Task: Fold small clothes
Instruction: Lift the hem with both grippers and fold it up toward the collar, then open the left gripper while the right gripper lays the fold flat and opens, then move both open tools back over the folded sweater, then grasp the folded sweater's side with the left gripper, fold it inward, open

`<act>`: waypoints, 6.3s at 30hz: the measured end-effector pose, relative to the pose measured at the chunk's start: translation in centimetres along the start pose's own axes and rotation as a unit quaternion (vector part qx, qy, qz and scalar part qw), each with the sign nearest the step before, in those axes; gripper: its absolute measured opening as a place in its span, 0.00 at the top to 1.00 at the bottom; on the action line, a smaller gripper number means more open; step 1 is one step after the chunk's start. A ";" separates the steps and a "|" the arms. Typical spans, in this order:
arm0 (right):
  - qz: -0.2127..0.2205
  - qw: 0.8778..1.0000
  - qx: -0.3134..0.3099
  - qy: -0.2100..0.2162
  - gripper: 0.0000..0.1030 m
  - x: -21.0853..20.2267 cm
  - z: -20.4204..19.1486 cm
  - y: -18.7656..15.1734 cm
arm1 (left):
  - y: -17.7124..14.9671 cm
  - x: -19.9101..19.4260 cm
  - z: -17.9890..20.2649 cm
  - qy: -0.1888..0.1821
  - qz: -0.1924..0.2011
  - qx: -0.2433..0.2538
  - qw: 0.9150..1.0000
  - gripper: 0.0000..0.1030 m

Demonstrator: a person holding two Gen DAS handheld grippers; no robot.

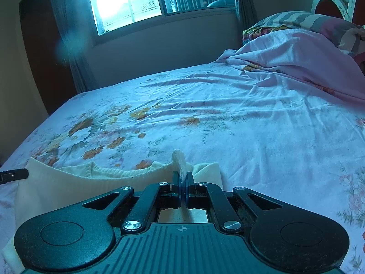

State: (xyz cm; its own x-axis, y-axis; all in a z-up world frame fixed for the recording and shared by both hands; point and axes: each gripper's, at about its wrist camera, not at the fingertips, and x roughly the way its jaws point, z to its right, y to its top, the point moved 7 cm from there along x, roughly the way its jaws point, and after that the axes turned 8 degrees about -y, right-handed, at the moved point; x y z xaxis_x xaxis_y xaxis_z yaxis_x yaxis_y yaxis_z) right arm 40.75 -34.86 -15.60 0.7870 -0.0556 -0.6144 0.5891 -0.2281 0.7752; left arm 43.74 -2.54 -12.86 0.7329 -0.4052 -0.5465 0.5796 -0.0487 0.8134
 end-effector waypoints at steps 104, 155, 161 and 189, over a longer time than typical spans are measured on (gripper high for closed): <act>-0.105 0.986 -0.126 -0.035 0.94 -6.8 -7.5 -16.2 | -14.7 -5.4 1.8 0.094 -0.142 -0.014 0.985 0.29; -0.061 0.997 0.005 0.035 0.31 -16.1 -4.0 -14.3 | -13.9 -12.4 9.3 0.101 -0.131 -0.027 0.986 0.20; -0.056 0.998 0.006 -0.005 0.31 -16.3 -4.7 -13.9 | -12.1 -10.2 7.0 0.065 -0.125 -0.017 0.990 0.20; -0.064 0.998 -0.006 0.020 0.31 -5.7 -8.8 -11.2 | -10.4 0.8 -3.9 -0.119 -0.126 -0.193 0.966 0.43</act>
State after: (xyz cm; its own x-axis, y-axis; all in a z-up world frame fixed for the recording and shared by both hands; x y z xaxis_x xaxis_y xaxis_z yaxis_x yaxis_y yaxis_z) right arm 31.25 -23.47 -19.47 0.7112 0.0114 -0.7029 0.6875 -0.2198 0.6921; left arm 39.71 1.18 -22.56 0.4759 -0.6257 -0.6181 0.8518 0.1529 0.5010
